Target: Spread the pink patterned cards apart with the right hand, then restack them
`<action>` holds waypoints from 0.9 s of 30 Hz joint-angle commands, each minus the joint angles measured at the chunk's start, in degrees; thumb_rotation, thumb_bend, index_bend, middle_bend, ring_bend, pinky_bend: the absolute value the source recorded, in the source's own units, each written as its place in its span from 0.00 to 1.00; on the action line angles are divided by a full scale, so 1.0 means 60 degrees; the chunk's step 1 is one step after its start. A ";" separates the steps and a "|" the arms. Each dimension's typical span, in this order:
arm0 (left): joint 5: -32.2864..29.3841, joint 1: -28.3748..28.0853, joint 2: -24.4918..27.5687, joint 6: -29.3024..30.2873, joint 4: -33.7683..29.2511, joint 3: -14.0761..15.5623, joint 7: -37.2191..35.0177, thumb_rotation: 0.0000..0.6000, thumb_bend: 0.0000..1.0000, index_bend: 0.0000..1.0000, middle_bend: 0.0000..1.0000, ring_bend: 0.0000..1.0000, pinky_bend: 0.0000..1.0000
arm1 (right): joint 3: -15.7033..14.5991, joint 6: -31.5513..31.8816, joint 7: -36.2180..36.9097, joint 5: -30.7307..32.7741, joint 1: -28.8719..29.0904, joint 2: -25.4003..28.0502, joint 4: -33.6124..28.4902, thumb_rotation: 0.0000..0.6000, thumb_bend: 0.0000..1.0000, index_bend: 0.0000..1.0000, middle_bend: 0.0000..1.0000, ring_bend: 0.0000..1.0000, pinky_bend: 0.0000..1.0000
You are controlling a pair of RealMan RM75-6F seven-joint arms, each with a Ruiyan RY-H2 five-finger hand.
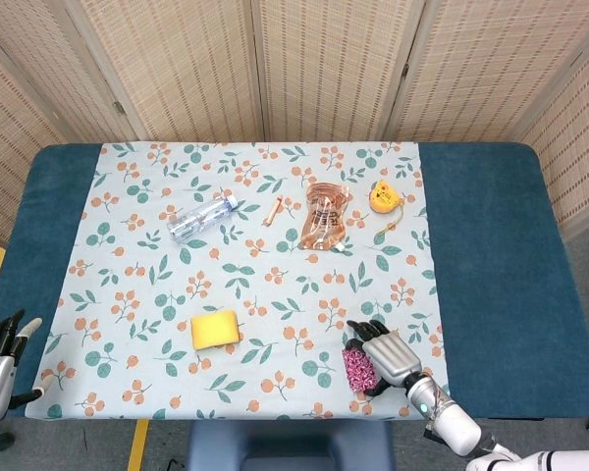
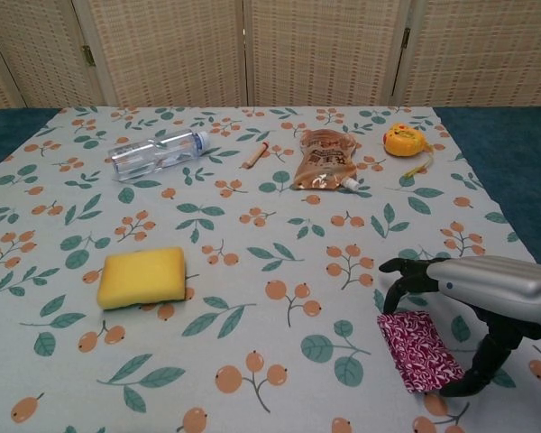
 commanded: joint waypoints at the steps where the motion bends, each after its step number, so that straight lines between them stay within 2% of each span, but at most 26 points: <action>1: -0.0003 -0.0001 0.0001 -0.0008 0.0005 0.0001 0.0002 1.00 0.27 0.16 0.02 0.05 0.00 | 0.0017 -0.0007 0.0000 0.0002 -0.0005 -0.0002 0.0015 0.92 0.15 0.26 0.00 0.00 0.00; 20: 0.0000 -0.0007 0.0000 -0.0061 0.0032 0.0026 -0.0054 1.00 0.27 0.16 0.02 0.05 0.00 | 0.0071 -0.0043 0.0078 -0.0135 -0.0046 0.0027 0.0023 0.92 0.15 0.21 0.00 0.00 0.00; 27: 0.0002 -0.0038 0.0024 0.0005 0.0008 -0.0052 -0.0032 1.00 0.27 0.16 0.02 0.05 0.00 | 0.0248 0.1165 0.0838 -0.1221 -0.0572 0.0875 -0.0577 0.91 0.15 0.20 0.00 0.00 0.00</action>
